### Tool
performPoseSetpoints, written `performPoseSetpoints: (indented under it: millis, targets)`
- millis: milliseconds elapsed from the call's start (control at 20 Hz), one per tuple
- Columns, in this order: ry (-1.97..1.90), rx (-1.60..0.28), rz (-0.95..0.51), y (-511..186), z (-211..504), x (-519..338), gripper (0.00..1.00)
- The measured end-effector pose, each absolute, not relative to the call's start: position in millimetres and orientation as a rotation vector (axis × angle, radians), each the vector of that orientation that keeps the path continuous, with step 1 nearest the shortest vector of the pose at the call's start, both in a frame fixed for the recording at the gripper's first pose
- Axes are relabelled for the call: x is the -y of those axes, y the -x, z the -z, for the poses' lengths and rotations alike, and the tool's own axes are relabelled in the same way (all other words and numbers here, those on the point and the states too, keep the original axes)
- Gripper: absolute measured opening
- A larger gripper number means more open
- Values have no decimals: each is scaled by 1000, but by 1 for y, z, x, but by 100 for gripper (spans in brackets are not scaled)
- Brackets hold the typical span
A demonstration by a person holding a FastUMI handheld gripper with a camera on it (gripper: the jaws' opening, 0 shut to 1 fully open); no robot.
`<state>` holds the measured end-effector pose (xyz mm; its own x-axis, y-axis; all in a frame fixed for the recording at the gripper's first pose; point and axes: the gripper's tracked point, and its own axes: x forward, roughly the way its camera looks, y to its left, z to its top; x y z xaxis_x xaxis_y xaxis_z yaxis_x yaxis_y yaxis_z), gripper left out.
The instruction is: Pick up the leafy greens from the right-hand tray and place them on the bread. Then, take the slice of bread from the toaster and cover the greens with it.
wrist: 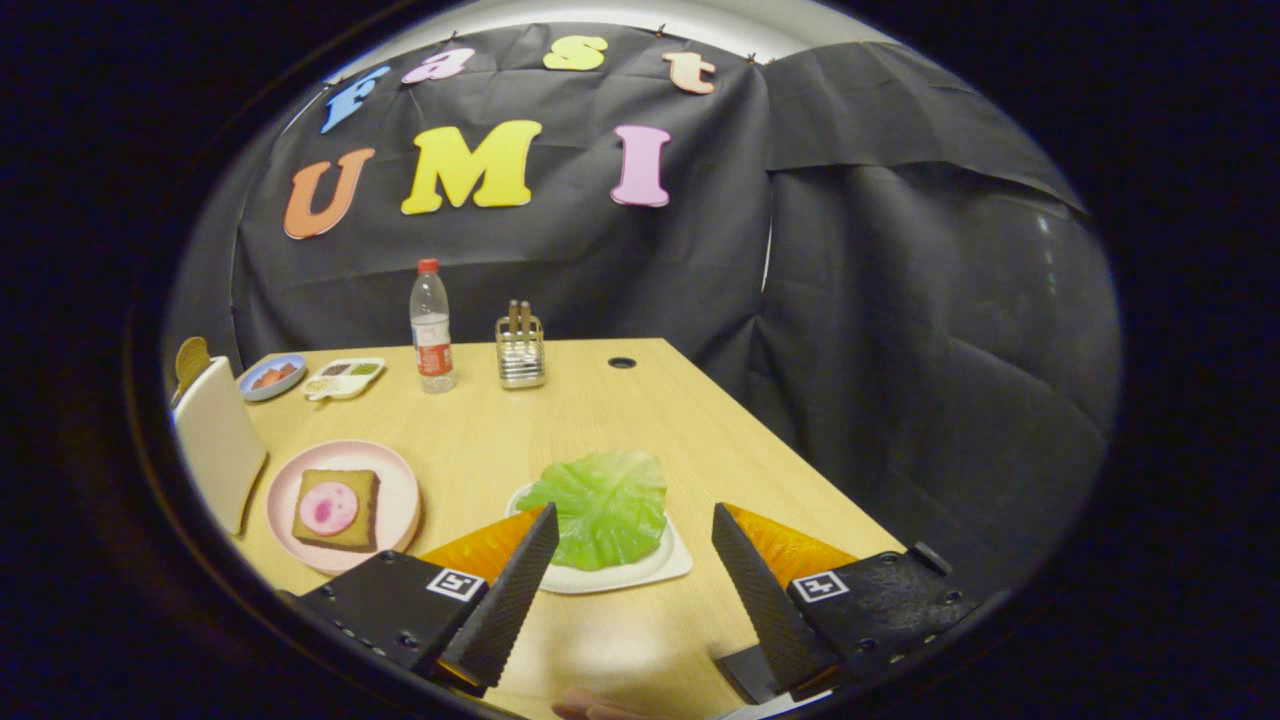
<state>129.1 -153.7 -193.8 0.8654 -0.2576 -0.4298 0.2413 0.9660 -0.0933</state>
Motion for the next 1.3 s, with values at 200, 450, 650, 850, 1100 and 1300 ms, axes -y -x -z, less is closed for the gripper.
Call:
performPoseSetpoints:
  millis: [200,450,650,850,1100,1300]
  targets:
    - [14,-505,225,-154,215,161,96]
    - [110,-570,213,-209,234,171,95]
    - [123,-647,246,-226,254,184,95]
    - [148,-699,227,-229,266,191,95]
    - [128,-723,196,-231,267,199,84]
    - [168,-706,206,-232,265,204,51]
